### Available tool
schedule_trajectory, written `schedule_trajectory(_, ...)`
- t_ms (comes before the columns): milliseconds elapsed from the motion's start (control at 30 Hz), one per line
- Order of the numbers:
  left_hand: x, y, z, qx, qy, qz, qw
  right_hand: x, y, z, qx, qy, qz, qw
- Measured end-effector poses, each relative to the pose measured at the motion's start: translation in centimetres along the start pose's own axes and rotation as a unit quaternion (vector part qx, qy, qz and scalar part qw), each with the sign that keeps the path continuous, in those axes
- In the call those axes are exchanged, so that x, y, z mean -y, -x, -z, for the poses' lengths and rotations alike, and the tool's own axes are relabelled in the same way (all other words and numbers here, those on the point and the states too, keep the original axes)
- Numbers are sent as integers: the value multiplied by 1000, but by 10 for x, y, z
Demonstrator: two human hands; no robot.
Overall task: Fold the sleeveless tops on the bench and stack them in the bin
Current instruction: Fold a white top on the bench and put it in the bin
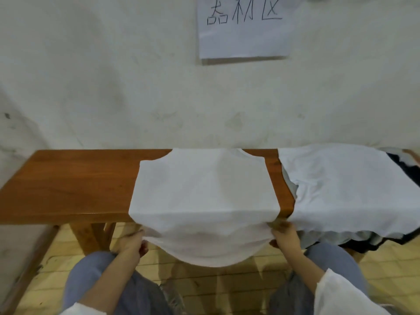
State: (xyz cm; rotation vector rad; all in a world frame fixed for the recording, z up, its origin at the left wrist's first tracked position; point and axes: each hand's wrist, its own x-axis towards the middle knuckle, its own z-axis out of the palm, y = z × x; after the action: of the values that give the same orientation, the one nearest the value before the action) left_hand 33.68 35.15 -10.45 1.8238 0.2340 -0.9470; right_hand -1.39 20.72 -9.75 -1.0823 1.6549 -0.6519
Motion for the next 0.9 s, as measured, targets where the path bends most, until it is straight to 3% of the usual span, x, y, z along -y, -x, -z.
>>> schedule_trajectory(167,-31,30,20,132,183,61,972,46,22,13,-7,-112,41,993)
schedule_trajectory(300,-43,36,40,165,244,89,951,71,28,29,2,-211,40,977)
schedule_trajectory(400,-62,53,49,194,298,48,933,82,31,40,38,-173,87,980)
schedule_trajectory(533,-84,66,55,253,201,-100,941,90,37,41,-6,-12,199,980)
schedule_trajectory(600,-88,66,54,201,135,-151,958,94,37,38,-65,30,240,968)
schedule_trajectory(700,-90,75,49,72,33,-241,967,100,37,37,-148,4,252,957)
schedule_trajectory(833,-93,72,42,-93,-51,-399,911,100,26,36,-209,-6,270,940)
schedule_trajectory(900,-97,67,39,-114,-50,-419,899,98,21,35,-237,22,279,930)
